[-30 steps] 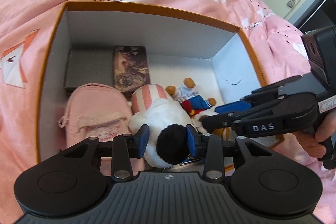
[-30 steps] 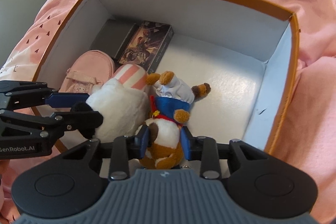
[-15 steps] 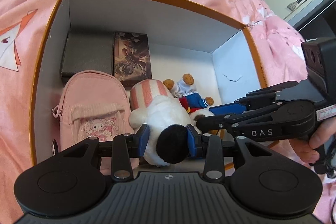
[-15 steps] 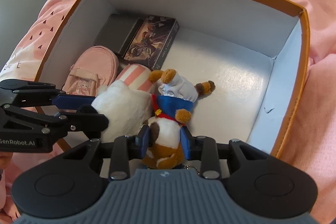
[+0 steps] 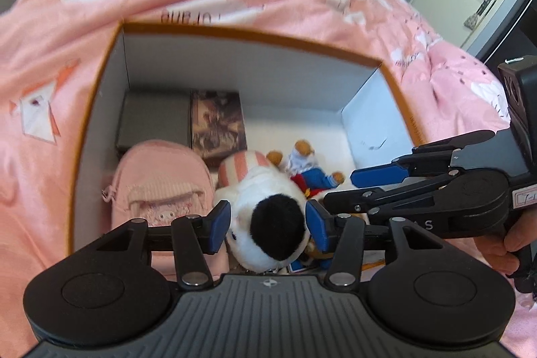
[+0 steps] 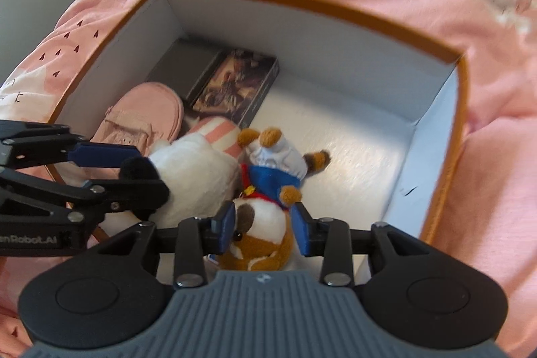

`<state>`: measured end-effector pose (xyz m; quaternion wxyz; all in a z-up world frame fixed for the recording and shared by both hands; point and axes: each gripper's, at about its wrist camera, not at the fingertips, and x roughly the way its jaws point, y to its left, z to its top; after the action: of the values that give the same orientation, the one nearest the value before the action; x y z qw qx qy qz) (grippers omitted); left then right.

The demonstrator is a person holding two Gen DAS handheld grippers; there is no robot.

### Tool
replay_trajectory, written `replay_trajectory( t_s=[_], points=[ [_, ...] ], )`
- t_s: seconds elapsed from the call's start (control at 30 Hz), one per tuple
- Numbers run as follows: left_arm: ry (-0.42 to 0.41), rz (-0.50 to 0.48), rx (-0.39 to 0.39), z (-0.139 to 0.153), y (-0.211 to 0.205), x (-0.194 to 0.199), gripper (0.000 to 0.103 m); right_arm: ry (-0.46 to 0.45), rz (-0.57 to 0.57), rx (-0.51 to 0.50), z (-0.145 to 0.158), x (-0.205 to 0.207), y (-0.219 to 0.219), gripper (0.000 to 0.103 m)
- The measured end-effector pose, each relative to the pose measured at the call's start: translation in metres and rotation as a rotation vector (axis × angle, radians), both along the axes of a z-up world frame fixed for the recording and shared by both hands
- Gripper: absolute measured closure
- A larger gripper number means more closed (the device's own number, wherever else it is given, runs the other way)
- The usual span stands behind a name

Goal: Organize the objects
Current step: 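Lower both plush toys into the box and open both tools, then grasp the white box with the left tool while the right tool grasps the gold box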

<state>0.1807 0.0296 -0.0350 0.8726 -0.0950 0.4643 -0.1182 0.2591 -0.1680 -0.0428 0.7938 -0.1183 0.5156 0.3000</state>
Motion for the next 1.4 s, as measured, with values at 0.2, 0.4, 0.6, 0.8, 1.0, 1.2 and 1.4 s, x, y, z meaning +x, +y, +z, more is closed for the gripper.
replay_trajectory(
  t_s=[0.2, 0.4, 0.6, 0.8, 1.0, 1.2, 1.4],
  points=[
    [-0.122, -0.031, 0.014, 0.029, -0.01, -0.033, 0.041, -0.164, -0.005, 0.025, 0.03, -0.034, -0.007, 0.052],
    [-0.128, -0.09, -0.025, 0.04, -0.02, -0.06, 0.041, -0.244, -0.036, 0.069, 0.052, -0.073, -0.024, 0.051],
    [-0.059, -0.121, -0.067, 0.029, -0.027, -0.082, 0.041, -0.208, -0.112, 0.084, 0.049, -0.108, -0.045, 0.051],
    [0.061, -0.121, -0.09, 0.004, -0.029, -0.096, 0.043, -0.128, -0.185, 0.078, 0.034, -0.141, -0.071, 0.051],
    [0.194, -0.168, -0.152, -0.025, -0.038, -0.106, 0.047, -0.074, -0.249, 0.084, 0.021, -0.175, -0.094, 0.034],
    [0.205, -0.176, -0.112, -0.03, -0.044, -0.108, 0.047, 0.003, -0.225, 0.086, 0.0, -0.188, -0.101, 0.034],
    [0.223, -0.186, -0.097, -0.034, -0.048, -0.108, 0.047, 0.036, -0.181, 0.032, -0.017, -0.187, -0.099, 0.029]
  ],
)
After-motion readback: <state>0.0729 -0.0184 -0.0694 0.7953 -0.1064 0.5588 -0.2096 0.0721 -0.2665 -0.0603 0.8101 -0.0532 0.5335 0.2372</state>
